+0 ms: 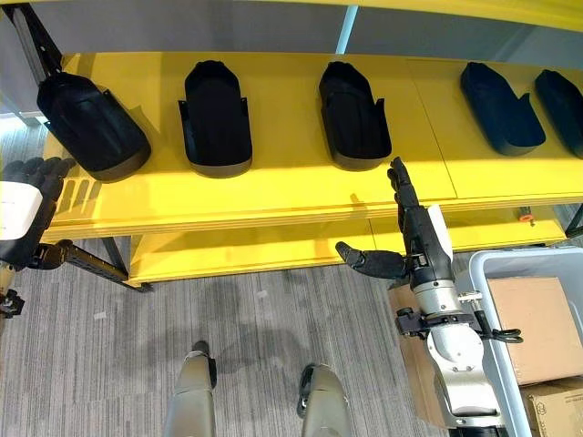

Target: Move parts from the plastic box to the shelf.

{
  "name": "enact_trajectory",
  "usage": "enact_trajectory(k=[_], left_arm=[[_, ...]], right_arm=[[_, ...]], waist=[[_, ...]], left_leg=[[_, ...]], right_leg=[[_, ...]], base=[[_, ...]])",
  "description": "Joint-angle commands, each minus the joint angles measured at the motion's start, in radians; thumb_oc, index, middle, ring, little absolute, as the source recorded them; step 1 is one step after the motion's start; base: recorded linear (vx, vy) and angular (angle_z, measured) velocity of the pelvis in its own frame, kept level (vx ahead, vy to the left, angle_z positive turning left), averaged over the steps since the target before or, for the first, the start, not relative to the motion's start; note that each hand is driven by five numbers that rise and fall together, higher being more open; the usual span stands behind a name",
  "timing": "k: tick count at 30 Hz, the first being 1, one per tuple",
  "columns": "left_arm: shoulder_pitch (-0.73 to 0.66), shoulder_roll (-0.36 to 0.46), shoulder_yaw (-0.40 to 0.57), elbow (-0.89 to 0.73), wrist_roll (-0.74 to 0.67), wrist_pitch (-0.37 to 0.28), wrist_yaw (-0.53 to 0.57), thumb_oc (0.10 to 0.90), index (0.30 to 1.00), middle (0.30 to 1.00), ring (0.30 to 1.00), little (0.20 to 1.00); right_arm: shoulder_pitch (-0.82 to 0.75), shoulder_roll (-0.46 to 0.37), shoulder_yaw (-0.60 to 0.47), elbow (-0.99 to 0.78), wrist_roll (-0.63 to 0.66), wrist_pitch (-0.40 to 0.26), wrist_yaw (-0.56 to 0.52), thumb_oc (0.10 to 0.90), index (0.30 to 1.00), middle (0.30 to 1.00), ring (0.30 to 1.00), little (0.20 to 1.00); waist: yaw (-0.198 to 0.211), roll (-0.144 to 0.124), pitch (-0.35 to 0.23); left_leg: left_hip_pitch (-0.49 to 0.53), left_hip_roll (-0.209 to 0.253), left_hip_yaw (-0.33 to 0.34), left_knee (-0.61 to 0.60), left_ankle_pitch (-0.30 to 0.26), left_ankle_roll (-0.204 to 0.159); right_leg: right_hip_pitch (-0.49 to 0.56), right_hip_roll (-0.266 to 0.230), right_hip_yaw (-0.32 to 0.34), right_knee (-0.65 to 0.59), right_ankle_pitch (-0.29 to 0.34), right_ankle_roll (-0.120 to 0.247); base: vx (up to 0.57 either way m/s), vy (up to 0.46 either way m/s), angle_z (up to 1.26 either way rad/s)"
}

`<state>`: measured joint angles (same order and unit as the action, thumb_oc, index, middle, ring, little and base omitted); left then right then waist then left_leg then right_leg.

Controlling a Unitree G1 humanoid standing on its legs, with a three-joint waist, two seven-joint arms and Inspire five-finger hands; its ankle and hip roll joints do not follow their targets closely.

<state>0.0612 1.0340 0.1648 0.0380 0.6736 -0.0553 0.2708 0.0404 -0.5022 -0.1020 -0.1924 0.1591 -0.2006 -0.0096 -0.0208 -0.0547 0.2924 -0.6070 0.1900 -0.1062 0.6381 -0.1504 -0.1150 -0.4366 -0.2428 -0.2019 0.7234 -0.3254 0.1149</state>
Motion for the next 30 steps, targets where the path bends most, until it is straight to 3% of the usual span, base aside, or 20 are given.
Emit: enact_trajectory(k=[1, 5, 11, 24, 30], left_arm=[[-0.048, 0.019, 0.156, -0.091, -0.030, -0.012, 0.075, 0.900, 1.000, 1.000, 1.000, 1.000], [0.009, -0.127, 0.230, -0.214, -0.123, -0.043, 0.108, 0.900, 1.000, 1.000, 1.000, 1.000], [-0.024, -0.285, 0.177, -0.285, -0.224, -0.078, 0.140, 0.900, 1.000, 1.000, 1.000, 1.000], [-0.297, -0.415, -0.052, -0.218, -0.341, -0.073, 0.229, 0.900, 1.000, 1.000, 1.000, 1.000], [-0.438, -0.412, -0.120, -0.144, -0.374, -0.059, 0.264, 0.900, 1.000, 1.000, 1.000, 1.000]], right_arm=[[-0.056, -0.022, -0.113, -0.117, -0.009, -0.081, -0.039, 0.900, 1.000, 1.000, 1.000, 1.000], [-0.037, -0.001, -0.135, -0.133, -0.014, -0.080, -0.043, 0.900, 1.000, 1.000, 1.000, 1.000], [-0.035, 0.015, -0.120, -0.134, -0.024, -0.081, -0.053, 0.900, 1.000, 1.000, 1.000, 1.000], [-0.066, 0.013, -0.046, -0.129, -0.049, -0.088, -0.082, 0.900, 1.000, 1.000, 1.000, 1.000], [-0.081, 0.005, -0.022, -0.127, -0.042, -0.093, -0.086, 0.900, 1.000, 1.000, 1.000, 1.000]], waist=[[-0.012, 0.020, -0.050], [-0.002, 0.015, -0.052], [-0.006, 0.007, -0.054], [-0.035, 0.001, -0.047], [-0.056, 0.001, -0.055]], left_leg=[[0.081, -0.006, 0.063, 0.000, -0.082, 0.074], [0.091, -0.009, 0.064, -0.023, -0.072, 0.072], [0.107, -0.012, 0.063, -0.044, -0.062, 0.068], [0.122, 0.000, 0.072, -0.084, -0.010, 0.063], [0.120, 0.007, 0.074, -0.089, -0.005, 0.060]], right_leg=[[0.101, 0.018, 0.035, -0.072, -0.020, -0.044], [0.108, 0.019, 0.032, -0.081, -0.020, -0.047], [0.115, 0.018, 0.030, -0.083, -0.021, -0.051], [0.113, 0.017, 0.013, -0.083, -0.004, -0.061], [0.107, 0.022, 0.015, -0.081, -0.006, -0.062]], base=[[0.00, 0.000, 0.00], [0.00, -0.025, 0.01], [0.00, -0.020, 0.02], [-0.02, -0.015, 0.03], [0.00, -0.001, -0.01]])
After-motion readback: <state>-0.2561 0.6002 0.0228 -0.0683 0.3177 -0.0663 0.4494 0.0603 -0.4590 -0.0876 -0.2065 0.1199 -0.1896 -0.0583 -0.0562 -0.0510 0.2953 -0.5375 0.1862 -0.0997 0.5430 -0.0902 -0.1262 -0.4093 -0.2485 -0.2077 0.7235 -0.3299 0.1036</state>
